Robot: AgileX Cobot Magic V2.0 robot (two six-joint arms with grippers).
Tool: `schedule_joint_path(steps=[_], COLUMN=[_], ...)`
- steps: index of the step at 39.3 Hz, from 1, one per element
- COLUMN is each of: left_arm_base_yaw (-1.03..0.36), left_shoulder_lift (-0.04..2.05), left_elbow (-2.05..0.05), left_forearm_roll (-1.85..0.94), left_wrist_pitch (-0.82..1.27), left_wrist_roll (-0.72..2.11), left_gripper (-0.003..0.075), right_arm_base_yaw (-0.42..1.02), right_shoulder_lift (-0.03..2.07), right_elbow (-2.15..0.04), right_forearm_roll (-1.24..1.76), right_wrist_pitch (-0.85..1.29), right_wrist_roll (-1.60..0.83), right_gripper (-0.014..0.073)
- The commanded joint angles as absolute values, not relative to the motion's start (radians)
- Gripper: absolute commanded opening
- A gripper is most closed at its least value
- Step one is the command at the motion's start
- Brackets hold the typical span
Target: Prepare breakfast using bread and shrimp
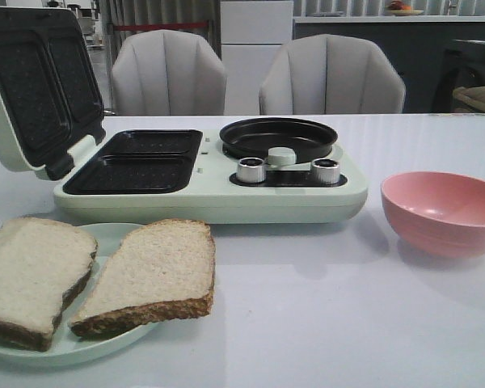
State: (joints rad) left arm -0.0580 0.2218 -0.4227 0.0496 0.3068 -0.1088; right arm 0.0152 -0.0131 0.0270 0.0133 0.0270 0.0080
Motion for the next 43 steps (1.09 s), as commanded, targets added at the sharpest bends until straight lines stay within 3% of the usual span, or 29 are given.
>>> schedule_joint_path(steps=[1,13,28,43], left_arm_base_yaw=[-0.073,-0.319,-0.688,-0.860], left_shoulder_lift=[0.238,0.317,0.611,0.877], left_elbow=[-0.456,-0.460,-0.460,-0.460], left_forearm_roll=[0.045,0.150,0.476,0.806], left_wrist_pitch=[0.271,0.400,0.533,0.684], left_wrist_roll=[-0.109,0.037,0.037,0.029], left_gripper=[0.0585,0.0585,0.0585,0.0585], right_arm_base_yaw=[0.008,0.008,0.008,0.008], right_shoulder_lift=[-0.032,-0.032,-0.032,-0.032], right_elbow=[0.010,0.010,0.010,0.010], right_forearm_roll=[0.000,0.000,0.000,0.000], right_wrist_pitch=[-0.067,-0.067,-0.067,-0.067], right_wrist_roll=[0.000,0.000,0.000,0.000], right_gripper=[0.0153,0.0153,0.0153,0.0153])
